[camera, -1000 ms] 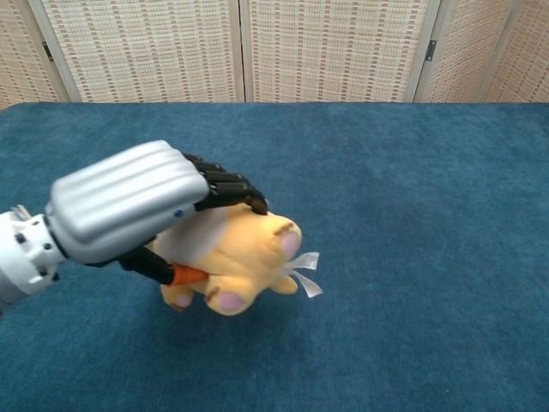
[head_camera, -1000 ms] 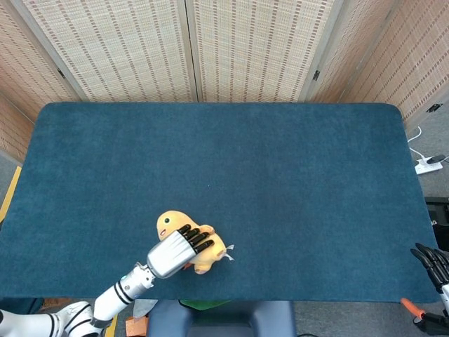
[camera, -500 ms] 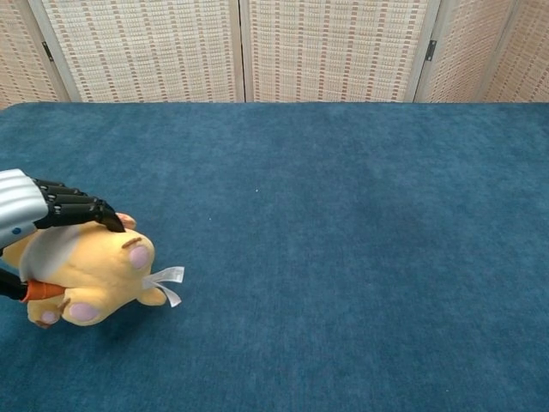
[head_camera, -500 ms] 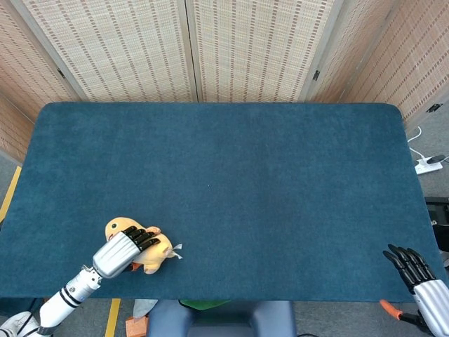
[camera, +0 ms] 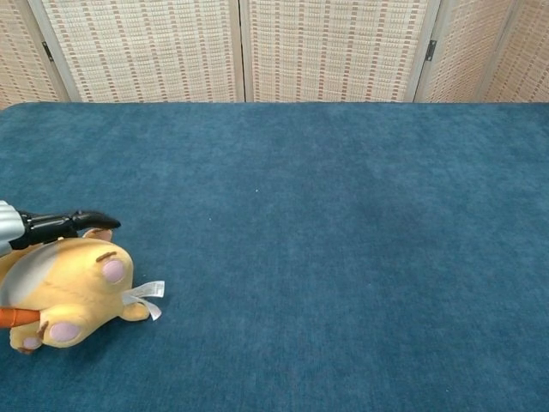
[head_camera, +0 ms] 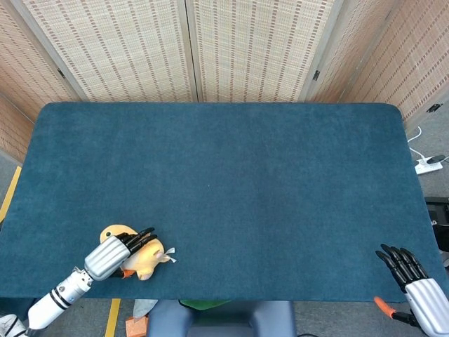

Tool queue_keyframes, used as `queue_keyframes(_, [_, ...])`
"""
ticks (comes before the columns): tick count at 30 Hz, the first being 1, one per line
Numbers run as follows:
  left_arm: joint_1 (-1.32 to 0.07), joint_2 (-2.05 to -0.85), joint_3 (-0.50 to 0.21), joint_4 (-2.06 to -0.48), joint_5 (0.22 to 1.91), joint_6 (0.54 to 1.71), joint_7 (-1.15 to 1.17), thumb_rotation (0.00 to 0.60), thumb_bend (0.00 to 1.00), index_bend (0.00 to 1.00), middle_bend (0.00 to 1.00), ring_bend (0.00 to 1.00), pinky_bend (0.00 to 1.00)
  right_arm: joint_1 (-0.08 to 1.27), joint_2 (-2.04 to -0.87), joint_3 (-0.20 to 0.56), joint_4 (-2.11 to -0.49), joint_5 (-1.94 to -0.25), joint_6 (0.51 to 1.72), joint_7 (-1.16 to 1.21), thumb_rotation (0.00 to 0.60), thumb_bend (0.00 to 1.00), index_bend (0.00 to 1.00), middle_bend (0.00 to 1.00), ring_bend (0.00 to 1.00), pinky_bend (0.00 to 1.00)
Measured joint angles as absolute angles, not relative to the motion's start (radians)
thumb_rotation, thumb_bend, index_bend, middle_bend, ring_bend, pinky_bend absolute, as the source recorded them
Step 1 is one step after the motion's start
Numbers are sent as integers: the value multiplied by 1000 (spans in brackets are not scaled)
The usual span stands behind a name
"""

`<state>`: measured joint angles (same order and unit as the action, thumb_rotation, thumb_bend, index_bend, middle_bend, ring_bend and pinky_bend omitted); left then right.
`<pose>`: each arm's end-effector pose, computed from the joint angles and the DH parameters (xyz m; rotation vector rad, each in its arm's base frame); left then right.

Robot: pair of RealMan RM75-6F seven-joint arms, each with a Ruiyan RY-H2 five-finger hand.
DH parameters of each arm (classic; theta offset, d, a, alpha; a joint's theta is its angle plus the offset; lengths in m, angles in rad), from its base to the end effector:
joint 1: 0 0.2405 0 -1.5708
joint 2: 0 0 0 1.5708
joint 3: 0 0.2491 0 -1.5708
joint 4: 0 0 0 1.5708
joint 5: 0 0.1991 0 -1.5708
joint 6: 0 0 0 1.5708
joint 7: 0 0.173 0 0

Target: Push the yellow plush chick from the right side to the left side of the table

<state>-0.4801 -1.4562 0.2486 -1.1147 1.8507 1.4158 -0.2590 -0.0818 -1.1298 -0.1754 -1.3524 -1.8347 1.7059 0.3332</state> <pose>-0.2477 0.2465 0.0201 -2.1835 -0.7701 -1.0919 -0.3185 -0.1056 0.1569 1.5831 -1.0497 1.0245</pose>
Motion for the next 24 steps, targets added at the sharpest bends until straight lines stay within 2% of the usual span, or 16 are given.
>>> queue_keyframes(5, [-474,-1395,255,-1207,1852,1418,-258,600,208,0,0,0,228,-86,-1127,-180,-1353,-1841,1715,337,600,261,0,0,0,0])
queue_keyframes(10, [-452,-1317,268,-1291,1860,1444,-217,600,209,0,0,0,223,-94,-1127,-182,-1343,-1852,1741,349,600,261,0,0,0,0])
queue_keyframes(15, [-381,-1205,299,-1380,1854,1503,-175,600,208,0,0,0,203,-91,-1128,-182,-1339,-1869,1753,358,600,262,0,0,0,0])
queue_keyframes(19, [-299,-1149,297,-1415,1786,1578,-159,600,233,0,0,0,158,-87,-1126,-175,-1349,-1877,1761,333,600,261,0,0,0,0])
queue_keyframes(24, [-173,-1122,247,-1447,1625,1679,-166,600,240,0,0,0,138,-93,-1116,-156,-1403,-1837,1745,235,600,259,0,0,0,0])
